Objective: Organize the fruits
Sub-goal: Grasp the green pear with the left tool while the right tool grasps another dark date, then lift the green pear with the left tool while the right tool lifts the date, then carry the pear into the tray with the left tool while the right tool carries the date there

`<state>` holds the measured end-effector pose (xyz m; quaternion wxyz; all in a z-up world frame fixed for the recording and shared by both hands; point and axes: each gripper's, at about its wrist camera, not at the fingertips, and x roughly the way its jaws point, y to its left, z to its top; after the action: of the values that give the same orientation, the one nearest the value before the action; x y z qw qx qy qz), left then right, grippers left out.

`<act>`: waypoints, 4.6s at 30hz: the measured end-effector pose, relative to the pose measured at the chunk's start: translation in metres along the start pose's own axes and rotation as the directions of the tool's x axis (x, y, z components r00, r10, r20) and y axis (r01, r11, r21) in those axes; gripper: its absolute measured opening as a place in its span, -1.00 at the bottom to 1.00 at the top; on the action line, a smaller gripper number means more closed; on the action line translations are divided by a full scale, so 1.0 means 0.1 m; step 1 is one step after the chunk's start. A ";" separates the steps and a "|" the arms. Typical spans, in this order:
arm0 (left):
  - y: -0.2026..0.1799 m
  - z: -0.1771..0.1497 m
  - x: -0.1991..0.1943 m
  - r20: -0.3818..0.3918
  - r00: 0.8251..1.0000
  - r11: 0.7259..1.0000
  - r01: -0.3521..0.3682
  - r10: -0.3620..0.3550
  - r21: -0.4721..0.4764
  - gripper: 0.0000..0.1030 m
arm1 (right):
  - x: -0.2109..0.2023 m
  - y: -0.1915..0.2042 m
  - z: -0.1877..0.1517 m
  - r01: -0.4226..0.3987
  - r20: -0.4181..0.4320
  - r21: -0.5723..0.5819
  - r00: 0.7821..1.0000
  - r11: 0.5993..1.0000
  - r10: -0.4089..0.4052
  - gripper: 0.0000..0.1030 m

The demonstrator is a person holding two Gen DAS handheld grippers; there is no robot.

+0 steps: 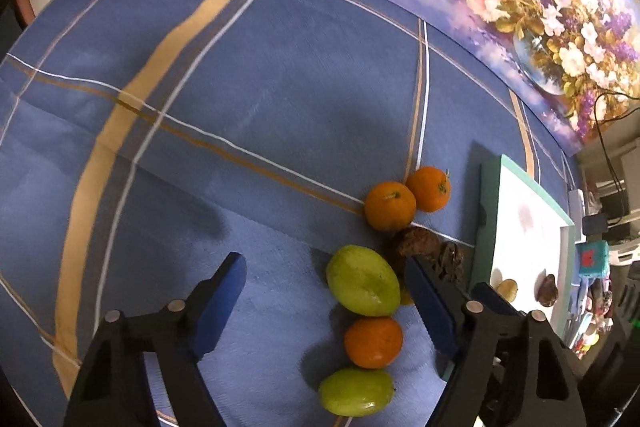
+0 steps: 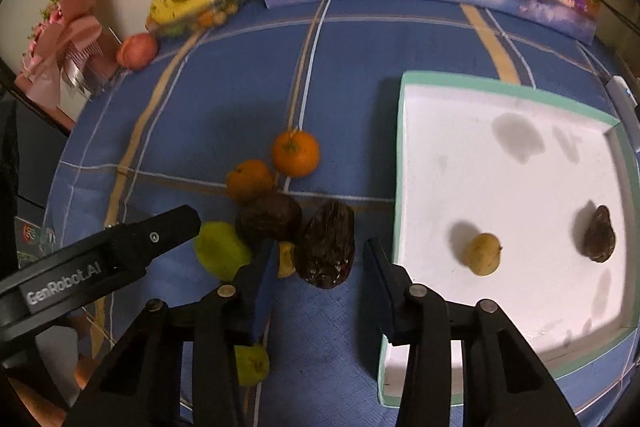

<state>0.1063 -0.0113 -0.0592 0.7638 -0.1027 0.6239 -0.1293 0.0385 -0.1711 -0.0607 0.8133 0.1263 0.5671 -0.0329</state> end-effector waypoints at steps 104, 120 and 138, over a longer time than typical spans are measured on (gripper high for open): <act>0.12 -0.09 -0.11 -0.004 1.000 0.999 -0.008 0.008 -0.051 -0.18 | 0.03 0.23 -0.17 0.110 -0.043 -0.163 0.992 0.981 -0.118 -0.24; -0.37 -0.18 -0.47 0.076 0.994 0.993 0.066 -0.073 0.093 -0.18 | -0.53 -0.63 -0.11 0.151 0.036 0.099 0.987 0.984 -0.155 -0.24; -1.46 -0.76 -0.16 -0.040 0.994 0.928 0.107 -0.100 0.357 -0.18 | -0.94 -1.93 -0.42 0.294 0.020 0.354 0.947 0.888 -0.321 -0.24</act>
<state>0.0185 -0.1438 -0.0134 0.7552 0.0071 0.5916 -0.2822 -0.0711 -0.3556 -0.0192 0.7842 0.1744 0.5330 -0.2655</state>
